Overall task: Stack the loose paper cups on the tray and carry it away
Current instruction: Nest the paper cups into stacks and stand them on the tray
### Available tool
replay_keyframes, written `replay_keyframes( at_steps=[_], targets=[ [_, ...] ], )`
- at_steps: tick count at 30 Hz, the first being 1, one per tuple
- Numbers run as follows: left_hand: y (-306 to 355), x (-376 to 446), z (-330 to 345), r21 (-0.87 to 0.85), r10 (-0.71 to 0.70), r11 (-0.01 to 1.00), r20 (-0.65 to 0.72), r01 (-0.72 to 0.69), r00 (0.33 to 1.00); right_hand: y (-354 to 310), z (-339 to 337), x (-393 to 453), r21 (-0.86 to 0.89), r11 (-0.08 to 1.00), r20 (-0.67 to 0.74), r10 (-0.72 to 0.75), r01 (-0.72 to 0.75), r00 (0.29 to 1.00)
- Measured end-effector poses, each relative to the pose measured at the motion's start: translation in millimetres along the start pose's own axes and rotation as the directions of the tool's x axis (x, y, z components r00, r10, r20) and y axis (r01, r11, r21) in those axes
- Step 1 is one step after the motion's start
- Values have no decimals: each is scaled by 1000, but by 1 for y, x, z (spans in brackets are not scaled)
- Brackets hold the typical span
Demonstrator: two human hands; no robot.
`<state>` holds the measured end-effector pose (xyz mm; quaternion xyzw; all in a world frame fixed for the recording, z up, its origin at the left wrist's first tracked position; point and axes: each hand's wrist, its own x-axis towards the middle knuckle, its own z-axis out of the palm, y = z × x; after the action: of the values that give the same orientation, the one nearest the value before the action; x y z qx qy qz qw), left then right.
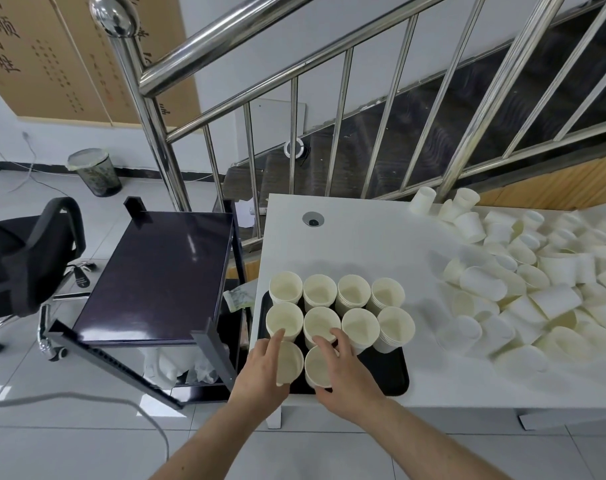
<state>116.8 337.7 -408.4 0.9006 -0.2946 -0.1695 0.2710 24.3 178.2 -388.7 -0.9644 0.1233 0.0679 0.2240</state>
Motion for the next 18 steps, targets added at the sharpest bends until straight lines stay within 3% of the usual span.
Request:
replay_keyframes(
  at_steps=[7,13,18],
  targets=[
    [-1,1,0,3,20,1000,18,-20,1000,3,4,3,30,999,7,-15,15,1000],
    [7,-2,-14,125,-39,991,-7,40,999,6,-3,6,-38,999,58,-7,10,998],
    [18,-1,-31,180,-92,979,-48,99,995,10,-20,3,-81,996,7,-35,35,999]
  ],
)
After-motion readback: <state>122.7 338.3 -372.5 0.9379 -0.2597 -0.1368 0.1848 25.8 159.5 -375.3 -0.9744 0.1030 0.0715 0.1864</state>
